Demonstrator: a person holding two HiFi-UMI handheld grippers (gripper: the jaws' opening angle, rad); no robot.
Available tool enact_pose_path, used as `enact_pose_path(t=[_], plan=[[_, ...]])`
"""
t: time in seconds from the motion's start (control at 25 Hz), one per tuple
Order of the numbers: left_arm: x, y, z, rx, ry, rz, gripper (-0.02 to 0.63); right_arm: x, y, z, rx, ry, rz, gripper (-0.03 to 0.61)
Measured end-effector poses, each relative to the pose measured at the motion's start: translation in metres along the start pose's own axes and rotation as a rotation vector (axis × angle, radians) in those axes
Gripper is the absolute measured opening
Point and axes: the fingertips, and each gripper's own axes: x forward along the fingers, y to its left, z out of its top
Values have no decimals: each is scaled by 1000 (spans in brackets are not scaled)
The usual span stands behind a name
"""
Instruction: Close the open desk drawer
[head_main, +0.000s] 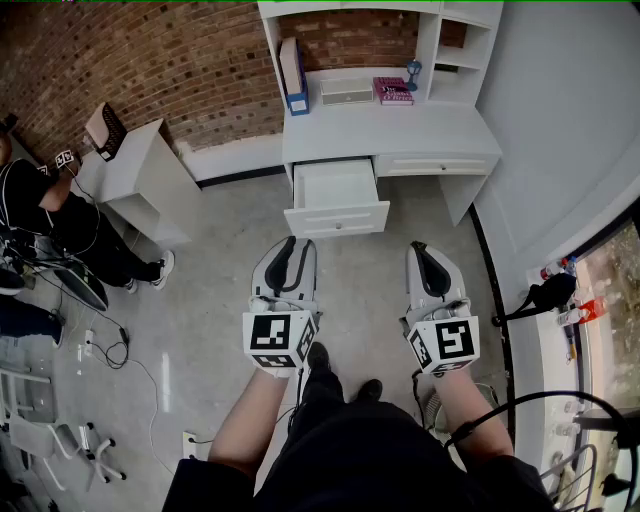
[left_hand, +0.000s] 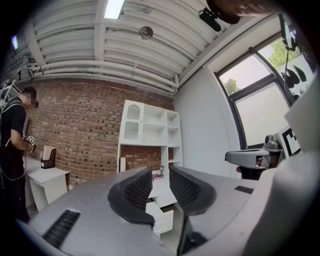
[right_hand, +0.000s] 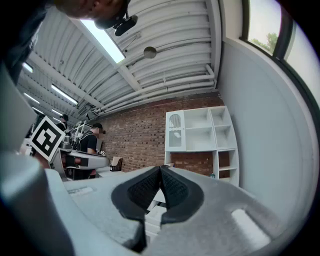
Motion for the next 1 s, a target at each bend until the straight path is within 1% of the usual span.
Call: enact_pose_path(t=[0.12,0.2,0.24,0.28,0.32,0.36,0.4,0.44,0.6,0.76,1.0], plan=[[-4,2,-3,-1,5,2,106,-2,-1,1,5,-9,-19,5],[-7,5,-6,-4,7,20,106,-5,-5,0,17,-19,-45,10],[-9,7,-7,-8,7,33,106,-6,-9,-1,24,-18,-57,63],[-10,9,-10,-13,8,46,108,-7,-12,-4,30,-12,-66,136],[-12,12,-13,-19,11,57,148,-7,-15,-8,35,-4,-74,172],[-13,15,-17,-25,19,66,217,-8,-17,-13,40,5,-79,198],[-15,18,-22,-30,32,73,258,-8,-19,-17,45,13,-84,204],[-15,21,-28,-35,48,77,275,-8,-21,-22,49,21,-87,206],[-16,33,-53,-55,110,90,277,-3,-23,-43,64,59,-91,207],[-11,51,-79,-50,167,109,276,9,-21,-71,63,115,-93,207],[5,94,-120,-54,259,117,278,37,-23,-112,48,203,-132,207]])
